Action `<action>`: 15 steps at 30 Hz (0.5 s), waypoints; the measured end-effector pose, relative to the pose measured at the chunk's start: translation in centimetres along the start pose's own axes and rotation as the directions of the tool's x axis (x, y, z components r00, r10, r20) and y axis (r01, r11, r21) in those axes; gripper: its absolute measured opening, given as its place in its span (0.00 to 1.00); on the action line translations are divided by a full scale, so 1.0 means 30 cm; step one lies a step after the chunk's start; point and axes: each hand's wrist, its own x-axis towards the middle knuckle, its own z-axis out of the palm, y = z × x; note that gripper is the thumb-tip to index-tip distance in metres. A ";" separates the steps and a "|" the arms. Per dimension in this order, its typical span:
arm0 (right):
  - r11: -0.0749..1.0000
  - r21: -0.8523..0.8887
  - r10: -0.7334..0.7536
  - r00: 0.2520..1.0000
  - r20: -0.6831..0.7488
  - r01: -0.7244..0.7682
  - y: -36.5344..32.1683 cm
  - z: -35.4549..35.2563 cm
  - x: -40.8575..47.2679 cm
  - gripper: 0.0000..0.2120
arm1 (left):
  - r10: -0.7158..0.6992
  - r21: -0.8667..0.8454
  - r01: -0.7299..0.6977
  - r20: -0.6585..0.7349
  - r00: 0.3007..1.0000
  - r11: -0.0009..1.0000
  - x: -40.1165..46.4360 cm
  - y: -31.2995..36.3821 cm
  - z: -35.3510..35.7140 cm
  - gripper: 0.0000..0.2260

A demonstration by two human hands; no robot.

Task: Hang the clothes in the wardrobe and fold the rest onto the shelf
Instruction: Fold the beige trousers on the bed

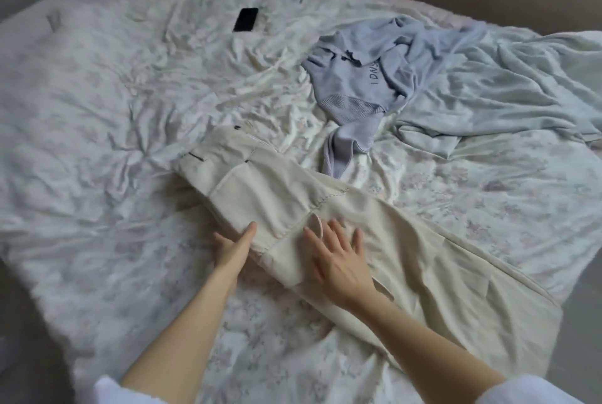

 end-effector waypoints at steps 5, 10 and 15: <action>0.994 -0.043 0.109 0.973 0.206 -0.102 -0.043 0.109 0.063 0.27 | -0.083 -0.459 0.144 0.149 0.985 0.877 0.134 -0.015 -0.023 0.25; 0.987 0.000 0.160 0.966 0.202 -0.164 -0.041 0.112 0.056 0.27 | -0.036 -0.630 0.247 0.328 0.944 0.737 0.214 0.069 -0.037 0.23; 0.900 0.258 0.313 0.933 0.178 -0.352 -0.080 0.060 0.061 0.24 | 0.008 -0.665 0.248 0.358 0.934 0.704 0.198 0.175 -0.069 0.14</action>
